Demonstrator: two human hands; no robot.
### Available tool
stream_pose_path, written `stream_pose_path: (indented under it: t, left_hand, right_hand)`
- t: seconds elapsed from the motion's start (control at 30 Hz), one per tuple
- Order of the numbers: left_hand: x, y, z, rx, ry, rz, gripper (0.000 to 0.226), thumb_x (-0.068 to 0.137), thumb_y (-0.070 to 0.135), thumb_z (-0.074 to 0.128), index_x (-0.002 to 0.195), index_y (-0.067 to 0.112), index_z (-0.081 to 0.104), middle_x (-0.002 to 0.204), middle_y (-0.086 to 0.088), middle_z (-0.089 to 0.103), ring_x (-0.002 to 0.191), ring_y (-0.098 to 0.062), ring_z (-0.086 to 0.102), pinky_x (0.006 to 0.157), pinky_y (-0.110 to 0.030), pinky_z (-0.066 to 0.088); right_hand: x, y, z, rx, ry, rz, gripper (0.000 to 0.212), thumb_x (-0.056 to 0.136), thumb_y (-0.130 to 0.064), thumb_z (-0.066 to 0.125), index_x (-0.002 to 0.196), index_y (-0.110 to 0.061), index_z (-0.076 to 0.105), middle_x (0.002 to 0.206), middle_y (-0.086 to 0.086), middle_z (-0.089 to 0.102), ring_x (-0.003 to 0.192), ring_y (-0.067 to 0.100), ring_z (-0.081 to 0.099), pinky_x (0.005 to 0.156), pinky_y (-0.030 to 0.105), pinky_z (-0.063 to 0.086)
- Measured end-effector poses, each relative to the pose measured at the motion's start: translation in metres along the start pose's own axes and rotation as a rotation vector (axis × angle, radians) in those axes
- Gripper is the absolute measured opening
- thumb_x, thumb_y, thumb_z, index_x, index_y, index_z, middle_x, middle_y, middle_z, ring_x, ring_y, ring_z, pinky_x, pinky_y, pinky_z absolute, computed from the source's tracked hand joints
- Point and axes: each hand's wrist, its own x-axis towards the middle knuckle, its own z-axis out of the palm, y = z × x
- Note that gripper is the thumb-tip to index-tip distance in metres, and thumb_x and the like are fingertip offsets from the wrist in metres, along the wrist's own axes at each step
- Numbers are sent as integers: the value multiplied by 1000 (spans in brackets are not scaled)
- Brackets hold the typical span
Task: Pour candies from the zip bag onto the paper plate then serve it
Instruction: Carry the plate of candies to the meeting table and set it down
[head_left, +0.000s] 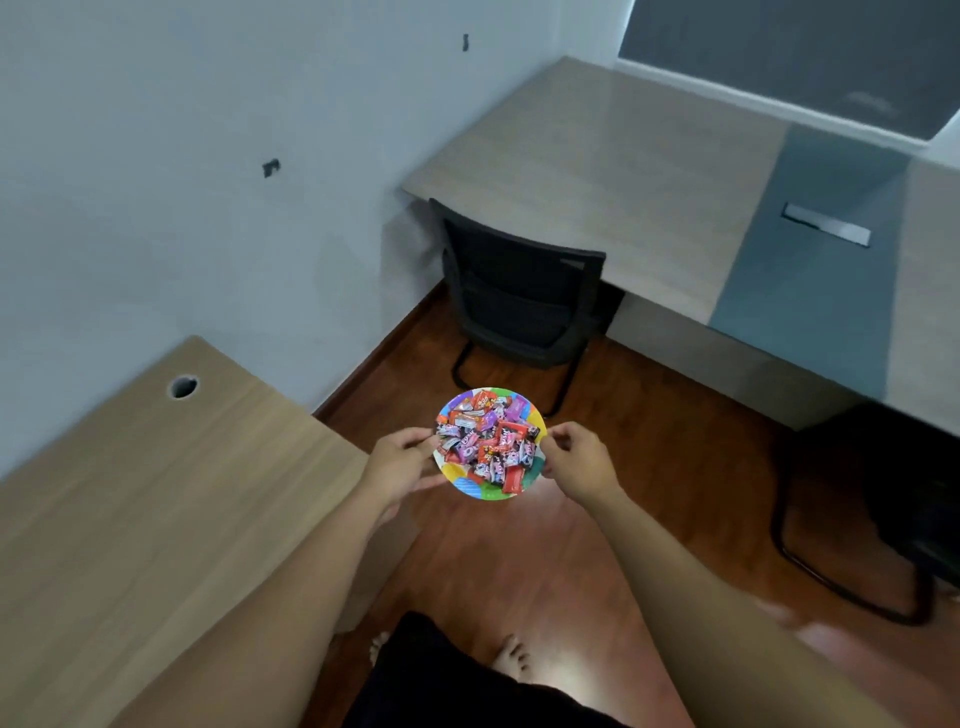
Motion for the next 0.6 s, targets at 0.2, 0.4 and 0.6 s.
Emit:
stream_pose_path:
  t: [0.2,0.4,0.6]
  left_hand:
    - [7,25,67,132,-114,43,19,108,19,63,119,8,73,110,-13,83,94,-20,82,76,-38,70]
    - [22,44,126,185,-212,26,14,108,17,62,115,11,74,112,-12,82,99,-22,82,72,-34,69]
    - [58,66,183,243,-277,11,19,109,18,61,120,10,74,115,-11,82,107,-24,80,68,-30,68]
  right_hand:
    - [-5,28,-56,121,104,76,19,107,-33,63,112,-15,70,97,0,78,80,11,77,59,23,59]
    - [8,54,-97,159,198,141,19,105,-31,64,111,-15,72,93,-2,78,74,7,75,56,20,54]
    - [46,72,-135,150,254,185,19,104,-34,64,110,-18,72,97,-4,78,85,10,77,65,30,63]
